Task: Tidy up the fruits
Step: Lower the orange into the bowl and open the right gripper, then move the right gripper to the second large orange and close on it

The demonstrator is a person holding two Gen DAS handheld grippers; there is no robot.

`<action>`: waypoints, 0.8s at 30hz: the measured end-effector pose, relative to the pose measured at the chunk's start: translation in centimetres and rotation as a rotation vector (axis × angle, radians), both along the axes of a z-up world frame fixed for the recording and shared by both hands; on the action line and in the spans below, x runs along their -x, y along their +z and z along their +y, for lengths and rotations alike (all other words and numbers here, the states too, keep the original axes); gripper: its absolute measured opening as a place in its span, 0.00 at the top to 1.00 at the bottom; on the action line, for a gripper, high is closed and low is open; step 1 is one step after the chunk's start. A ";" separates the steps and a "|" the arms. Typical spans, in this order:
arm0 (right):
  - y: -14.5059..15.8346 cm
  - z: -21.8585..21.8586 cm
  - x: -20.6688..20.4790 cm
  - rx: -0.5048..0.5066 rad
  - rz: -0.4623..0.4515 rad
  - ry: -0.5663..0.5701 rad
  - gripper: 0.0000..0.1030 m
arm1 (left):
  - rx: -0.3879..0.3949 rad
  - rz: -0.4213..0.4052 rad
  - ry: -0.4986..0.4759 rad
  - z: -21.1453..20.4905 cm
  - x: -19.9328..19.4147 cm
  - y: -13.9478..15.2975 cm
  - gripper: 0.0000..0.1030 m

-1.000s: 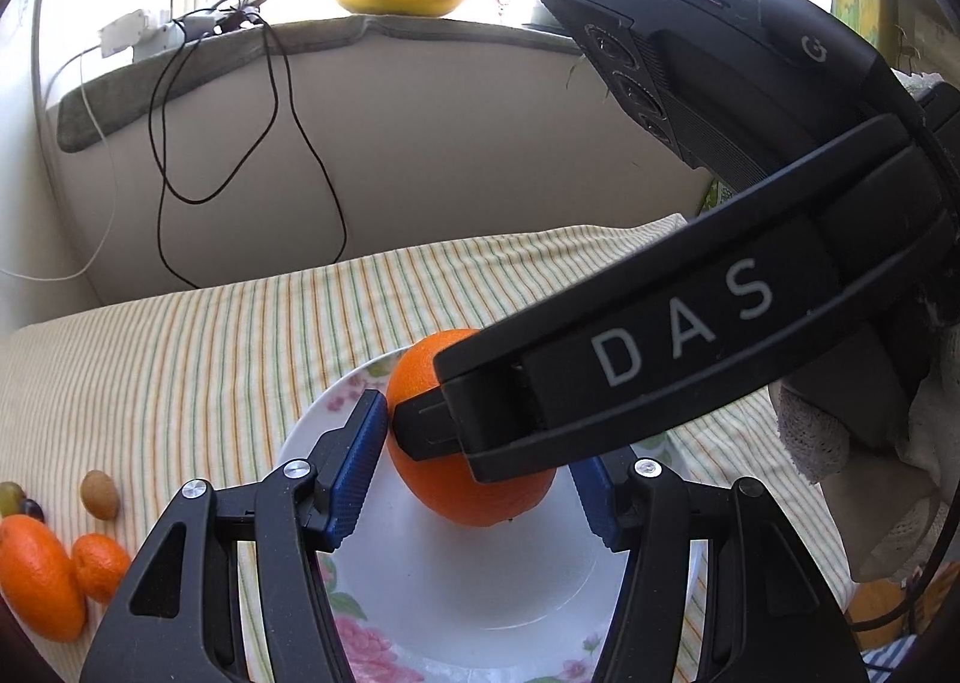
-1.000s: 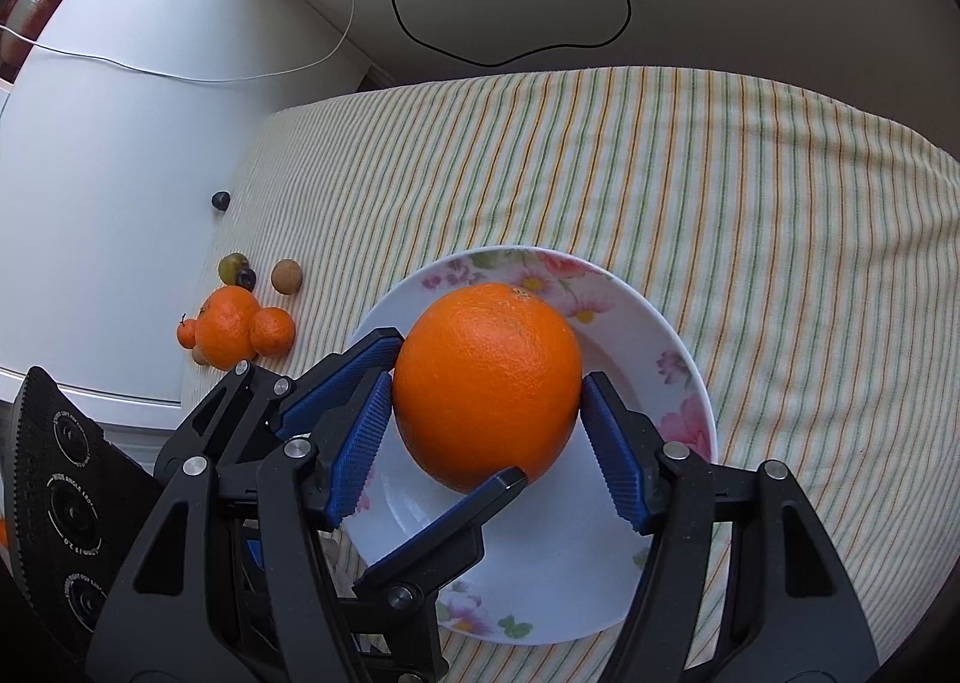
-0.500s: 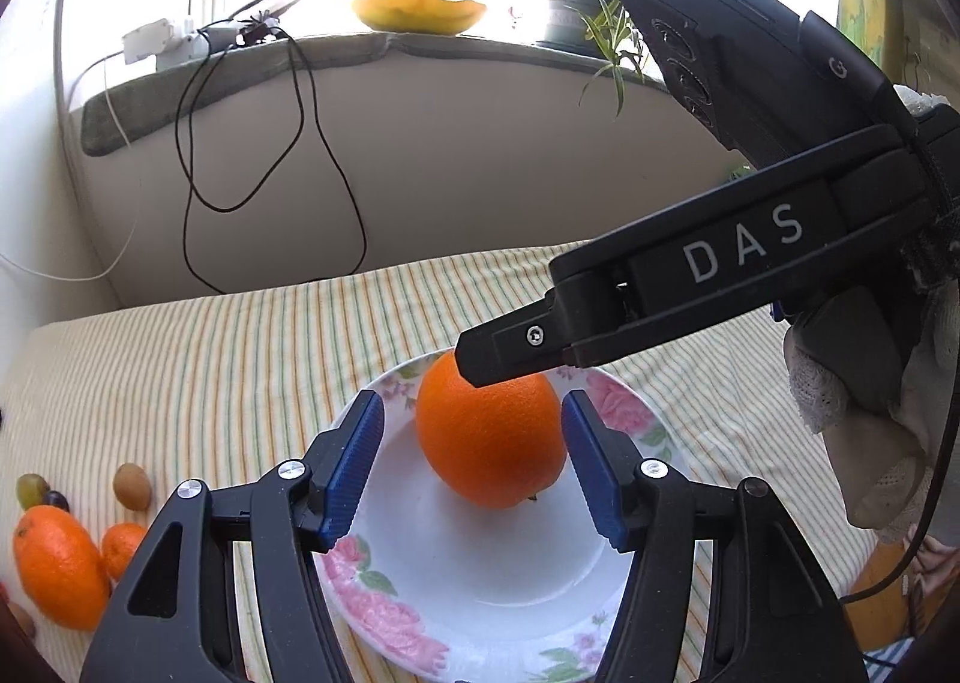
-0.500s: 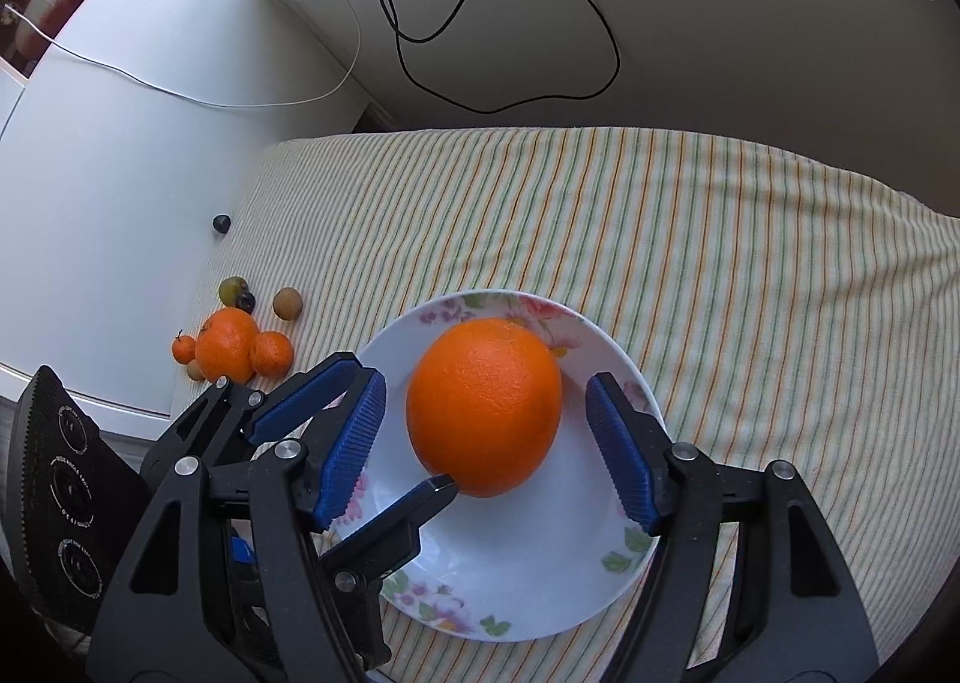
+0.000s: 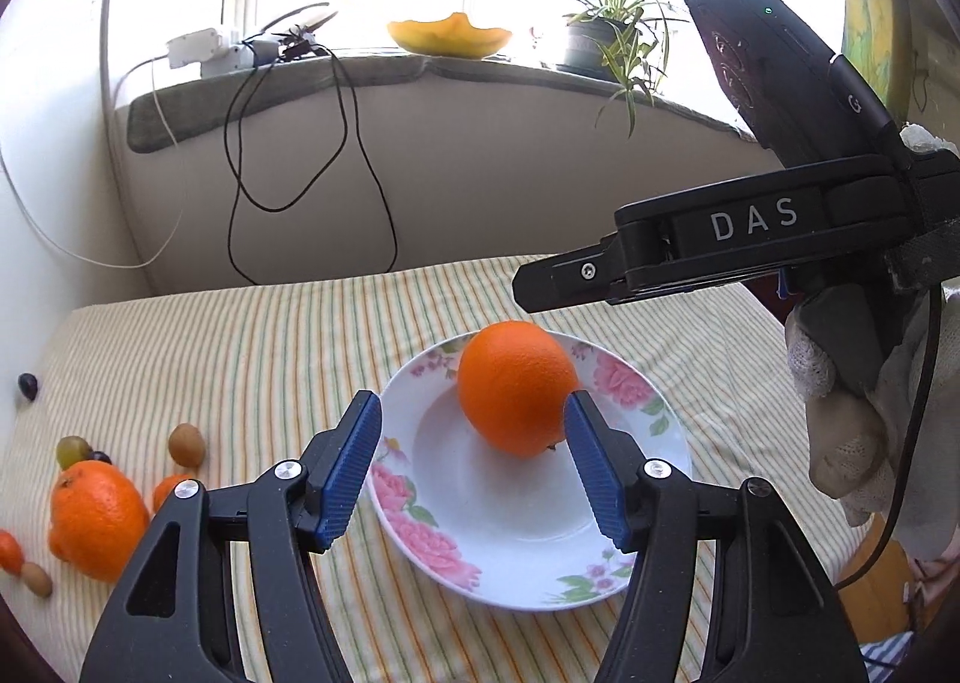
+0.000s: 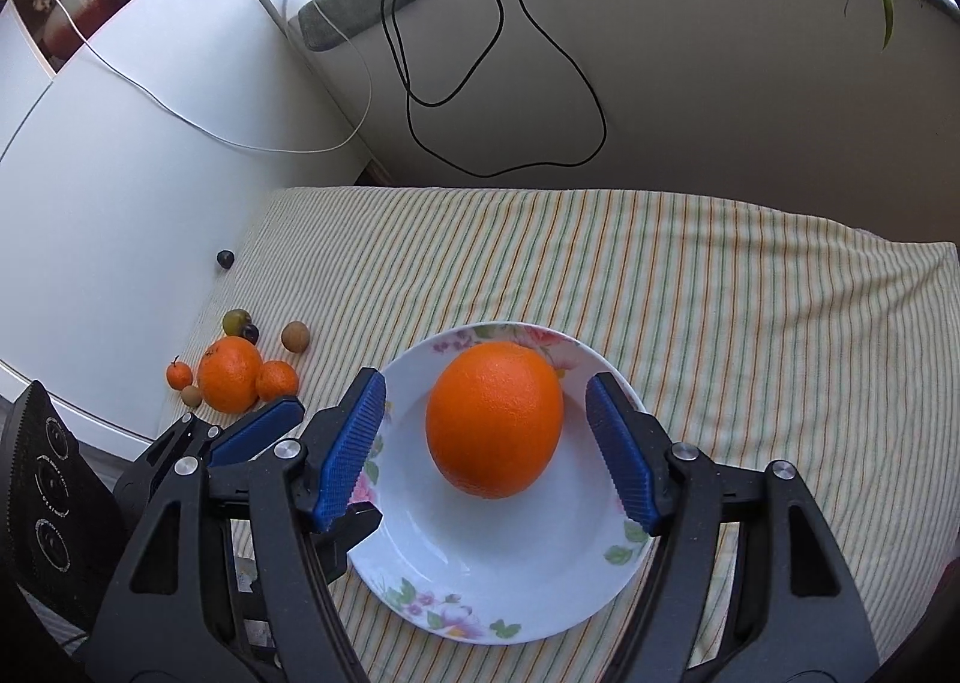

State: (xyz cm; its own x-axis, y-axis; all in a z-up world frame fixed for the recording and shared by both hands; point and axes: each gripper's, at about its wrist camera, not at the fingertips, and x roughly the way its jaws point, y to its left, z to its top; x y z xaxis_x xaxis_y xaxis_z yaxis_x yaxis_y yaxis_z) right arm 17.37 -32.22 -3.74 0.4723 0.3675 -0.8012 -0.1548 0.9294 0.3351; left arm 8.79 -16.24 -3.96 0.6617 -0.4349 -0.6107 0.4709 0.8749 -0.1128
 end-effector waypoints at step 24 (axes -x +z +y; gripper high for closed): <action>2.3 7.6 1.5 0.052 -0.126 0.180 0.05 | 0.015 0.016 0.273 11.0 3.5 -0.8 0.21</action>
State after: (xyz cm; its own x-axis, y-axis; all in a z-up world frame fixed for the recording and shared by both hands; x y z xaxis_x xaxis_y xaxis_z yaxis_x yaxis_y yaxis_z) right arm 15.87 -24.62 -1.40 0.5004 0.4145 -0.7601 -0.3575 0.8985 0.2547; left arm 5.27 -5.29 -4.78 0.7458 -0.2508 -0.6171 0.2160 0.9674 -0.1321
